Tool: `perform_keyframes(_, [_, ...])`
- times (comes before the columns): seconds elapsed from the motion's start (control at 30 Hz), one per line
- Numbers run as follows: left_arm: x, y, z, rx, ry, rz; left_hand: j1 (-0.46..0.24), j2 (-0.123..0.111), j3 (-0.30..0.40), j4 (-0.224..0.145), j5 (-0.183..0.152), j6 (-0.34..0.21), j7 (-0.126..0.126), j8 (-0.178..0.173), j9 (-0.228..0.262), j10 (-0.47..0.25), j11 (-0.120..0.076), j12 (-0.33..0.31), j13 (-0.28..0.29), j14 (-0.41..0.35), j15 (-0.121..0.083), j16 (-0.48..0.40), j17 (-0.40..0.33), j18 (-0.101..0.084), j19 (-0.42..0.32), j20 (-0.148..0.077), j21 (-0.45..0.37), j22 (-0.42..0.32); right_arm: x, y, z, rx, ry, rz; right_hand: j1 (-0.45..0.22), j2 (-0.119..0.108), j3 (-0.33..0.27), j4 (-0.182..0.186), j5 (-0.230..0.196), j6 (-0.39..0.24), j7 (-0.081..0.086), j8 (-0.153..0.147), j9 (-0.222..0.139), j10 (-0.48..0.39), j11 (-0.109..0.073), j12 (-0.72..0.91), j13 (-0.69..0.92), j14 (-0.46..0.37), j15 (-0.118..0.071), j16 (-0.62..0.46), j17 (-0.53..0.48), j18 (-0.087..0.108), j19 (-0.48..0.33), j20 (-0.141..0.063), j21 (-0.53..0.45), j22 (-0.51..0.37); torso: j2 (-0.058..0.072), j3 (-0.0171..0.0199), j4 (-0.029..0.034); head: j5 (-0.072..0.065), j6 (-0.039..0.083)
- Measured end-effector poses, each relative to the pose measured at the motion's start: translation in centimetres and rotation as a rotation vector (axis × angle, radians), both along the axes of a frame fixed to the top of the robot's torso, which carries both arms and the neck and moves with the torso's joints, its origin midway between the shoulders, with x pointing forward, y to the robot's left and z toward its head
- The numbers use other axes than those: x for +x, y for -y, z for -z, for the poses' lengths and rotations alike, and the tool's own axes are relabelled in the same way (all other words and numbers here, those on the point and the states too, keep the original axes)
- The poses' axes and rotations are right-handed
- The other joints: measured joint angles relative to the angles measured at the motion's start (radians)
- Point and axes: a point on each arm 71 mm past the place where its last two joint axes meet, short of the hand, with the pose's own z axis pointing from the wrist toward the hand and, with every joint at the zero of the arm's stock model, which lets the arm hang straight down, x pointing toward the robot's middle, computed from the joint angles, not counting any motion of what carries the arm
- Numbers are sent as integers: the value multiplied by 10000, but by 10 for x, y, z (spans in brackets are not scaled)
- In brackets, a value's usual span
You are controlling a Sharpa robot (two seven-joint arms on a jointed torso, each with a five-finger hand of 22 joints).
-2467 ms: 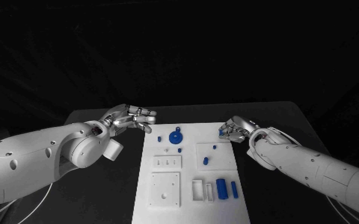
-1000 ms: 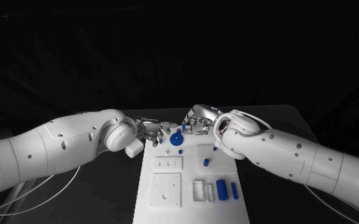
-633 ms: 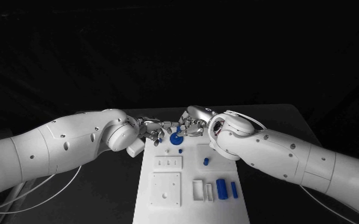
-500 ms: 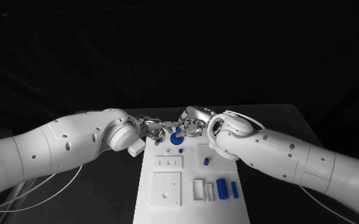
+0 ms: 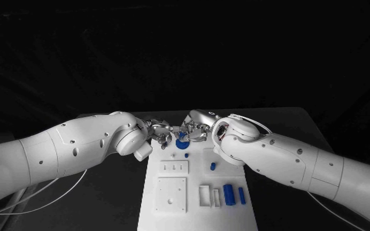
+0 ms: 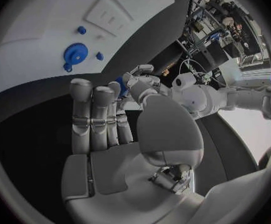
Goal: Assemble the parts on the task board
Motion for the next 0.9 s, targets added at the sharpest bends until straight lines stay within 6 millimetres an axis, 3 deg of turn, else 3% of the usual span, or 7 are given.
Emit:
perform_keyframes(0.23, [0,0,1,148,61,30,0,1,-69,-70,-41,-2,8,-19,-175,0,0,0,0,0,0,0,2,-1,72,-1,-200,292,0,-3,1,-46,-26,-24,3,-4,0,-1,0,0,-1,-8,0,0,1,0,0,0,0,0,-1,0,0,0,0,0,-3,-4,6,-6,-3])
perform_keyframes(0.33, [0,0,1,190,72,44,100,100,-156,-296,-54,13,23,-18,-209,1,1,0,0,0,0,0,8,0,145,0,-342,437,0,-3,2,-57,-31,-35,27,-27,-30,28,41,0,-2,-23,0,1,1,0,8,0,0,0,-1,1,0,0,0,-1,-4,-5,6,-6,-6])
perform_keyframes(0.53, [0,0,1,227,68,37,139,669,-483,-713,-54,-7,45,-229,-803,1,2,-38,-10,0,0,-49,-63,1,170,26,-546,677,0,-4,2,-94,-44,-37,27,-27,-30,26,41,-1,-3,12,-1,1,2,0,8,0,1,0,-2,0,0,0,0,-1,-5,-8,5,1,-7])
perform_keyframes(0.7, [0,0,2,227,30,16,324,1120,-548,-1254,297,-22,61,-232,-1074,1,3,-38,-11,1,1,-49,-79,0,215,1,-669,845,0,-5,5,-155,-69,-49,27,-27,-30,26,41,-17,-18,12,-1,0,2,0,8,-1,1,0,-2,1,0,0,0,-2,-6,-7,0,12,-13])
perform_keyframes(0.9, [0,0,3,221,6,1,609,1404,-357,-1690,743,-8,76,-232,-1220,1,4,-38,-11,-35,-35,-48,-78,0,215,1,-717,953,-1,-5,6,-191,-86,-53,27,-27,-56,0,40,-17,-19,12,-7,0,2,0,18,-1,1,0,9,0,0,0,0,-2,-6,-7,7,18,-20])
